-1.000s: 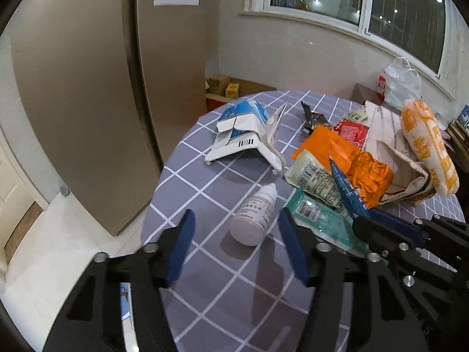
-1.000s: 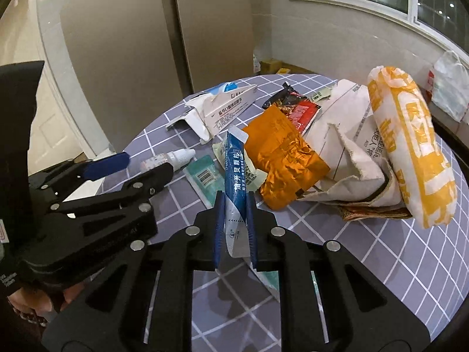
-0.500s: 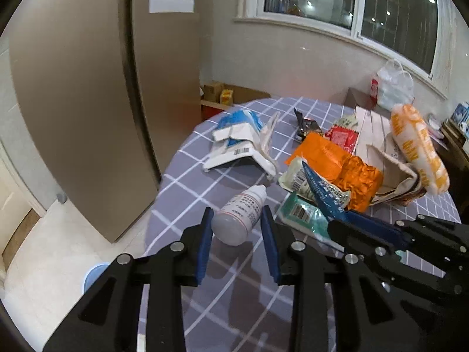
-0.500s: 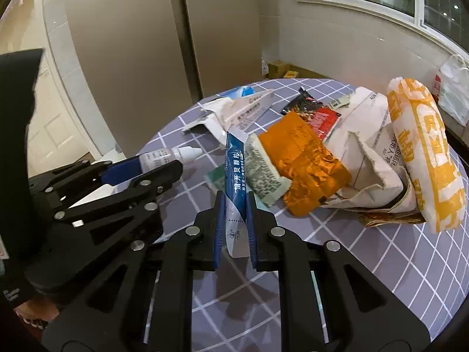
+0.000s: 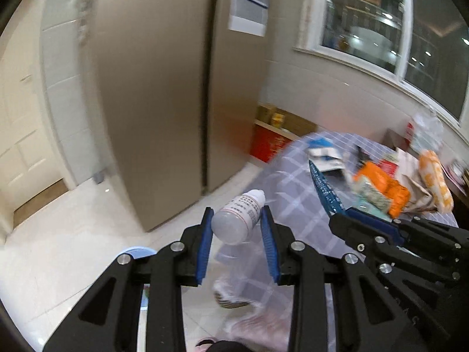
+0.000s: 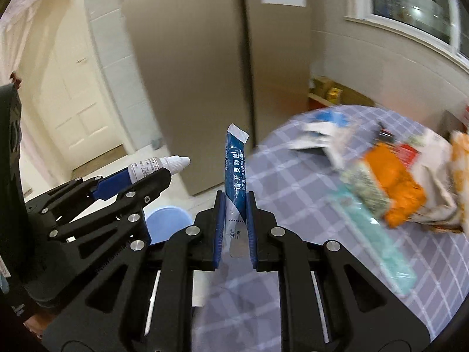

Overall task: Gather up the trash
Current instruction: 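Carry the tube and bottle over the blue bin and open both tools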

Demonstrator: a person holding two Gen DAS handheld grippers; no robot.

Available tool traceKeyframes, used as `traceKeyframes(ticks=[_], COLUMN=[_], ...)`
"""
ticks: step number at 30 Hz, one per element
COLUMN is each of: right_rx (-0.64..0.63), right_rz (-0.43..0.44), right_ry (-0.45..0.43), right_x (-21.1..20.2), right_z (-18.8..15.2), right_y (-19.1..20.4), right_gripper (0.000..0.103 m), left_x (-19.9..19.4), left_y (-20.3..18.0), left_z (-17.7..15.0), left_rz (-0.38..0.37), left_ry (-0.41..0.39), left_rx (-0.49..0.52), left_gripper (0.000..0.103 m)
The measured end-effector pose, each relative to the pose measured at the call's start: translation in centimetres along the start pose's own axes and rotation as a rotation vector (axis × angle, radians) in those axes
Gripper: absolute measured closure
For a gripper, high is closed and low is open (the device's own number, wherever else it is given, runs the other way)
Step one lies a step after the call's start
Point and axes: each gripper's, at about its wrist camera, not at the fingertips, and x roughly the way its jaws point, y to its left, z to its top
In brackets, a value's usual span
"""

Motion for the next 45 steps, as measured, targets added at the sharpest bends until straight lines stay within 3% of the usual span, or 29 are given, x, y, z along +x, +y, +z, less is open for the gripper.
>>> traceKeyframes(ticks=[6, 15, 24, 34, 38, 45], right_rx=[-0.076, -0.162, -0.206, -0.183, -0.153, -0.153], right_rz=[0.099, 0.211, 0.233, 0.302, 0.289, 0.271], right_ry=[0.030, 0.099, 0.152, 0.147, 0.156, 0.153], right_x=[3.0, 9.7, 15.1, 19.1, 20.4, 20.3], right_z=[0.8, 1.0, 1.0, 1.2, 1.2, 0.5], right_y=[6.7, 15.6, 19.0, 21.0, 21.0, 20.4], right_gripper=[0.088, 0.088, 0.089, 0.087, 0.057, 0.053], left_x=[-1.4, 0.0, 2.5, 5.0, 5.5, 6.3], left_y=[7.4, 17.4, 23.6, 27.2, 28.4, 29.0], left_z=[-0.9, -3.0, -4.4, -4.7, -5.0, -5.3], left_rz=[0.115, 0.237, 0.290, 0.321, 0.351, 0.308], left_ry=[-0.012, 0.037, 0.087, 0.120, 0.134, 0.155], left_rx=[-0.088, -0.245, -0.338, -0.373, -0.380, -0.399], left_gripper=[0.072, 0.072, 0.076, 0.076, 0.076, 0.076])
